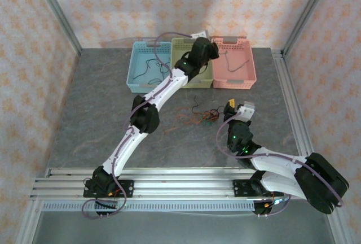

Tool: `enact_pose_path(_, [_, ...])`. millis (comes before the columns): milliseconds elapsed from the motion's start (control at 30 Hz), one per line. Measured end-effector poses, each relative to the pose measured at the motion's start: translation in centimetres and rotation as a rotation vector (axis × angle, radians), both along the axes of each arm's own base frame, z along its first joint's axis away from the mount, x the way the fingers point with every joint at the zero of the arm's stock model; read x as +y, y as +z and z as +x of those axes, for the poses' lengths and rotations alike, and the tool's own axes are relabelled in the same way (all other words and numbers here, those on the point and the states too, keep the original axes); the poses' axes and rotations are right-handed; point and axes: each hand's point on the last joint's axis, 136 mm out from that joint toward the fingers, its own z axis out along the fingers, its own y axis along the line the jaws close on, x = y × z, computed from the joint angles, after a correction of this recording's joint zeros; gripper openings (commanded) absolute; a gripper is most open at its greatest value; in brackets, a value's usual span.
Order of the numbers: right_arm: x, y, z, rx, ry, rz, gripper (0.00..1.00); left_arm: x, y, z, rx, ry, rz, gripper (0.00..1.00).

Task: Untangle the cables

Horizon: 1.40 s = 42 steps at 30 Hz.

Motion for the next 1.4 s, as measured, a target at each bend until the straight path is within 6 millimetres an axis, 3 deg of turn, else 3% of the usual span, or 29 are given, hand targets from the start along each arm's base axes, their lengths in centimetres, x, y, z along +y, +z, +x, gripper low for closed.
enact_pose_path(100, [0.2,-0.2,0.1,0.005,0.011,0.0,0.51,-1.5,-2.7,-0.5,0.001,-0.03,0.079,0.0])
enact_pose_path(167, [0.4,-0.4,0.2,0.014,0.017,-0.004,0.51,-2.3,-3.3,-1.1,-0.011,-0.053,0.119,0.0])
enact_pose_path(400, [0.9,-0.8,0.4,0.031,0.039,-0.012,0.51,-3.9,-2.8,-2.3,-0.065,-0.103,0.21,0.53])
enact_pose_path(533, [1.1,-0.7,0.5,0.03,0.044,-0.009,0.51,-3.9,-4.0,-2.7,-0.041,-0.136,0.275,0.69])
enact_pose_path(733, [1.3,-1.1,0.7,0.042,0.052,-0.018,0.51,-3.4,-5.4,-4.3,0.026,-0.211,0.386,0.81])
enact_pose_path(833, [1.5,-1.3,0.7,0.047,0.057,-0.021,0.51,-2.8,-3.7,-5.3,0.034,-0.236,0.423,0.81])
enact_pose_path(1100, [1.9,-1.1,0.9,0.049,0.072,-0.023,0.51,-0.5,7.7,-8.5,-0.056,-0.237,0.399,0.79])
enact_pose_path(1167, [2.1,-1.1,1.0,0.048,0.081,-0.022,0.51,0.3,9.6,-9.4,-0.063,-0.234,0.395,0.78])
enact_pose_path(1267, [2.4,-1.1,1.1,0.058,0.096,-0.029,0.53,2.3,10.3,-11.6,-0.021,-0.224,0.423,0.78])
enact_pose_path(1400, [3.1,-1.1,1.6,0.084,0.122,-0.028,0.61,6.6,8.4,-15.8,0.061,-0.189,0.475,0.78])
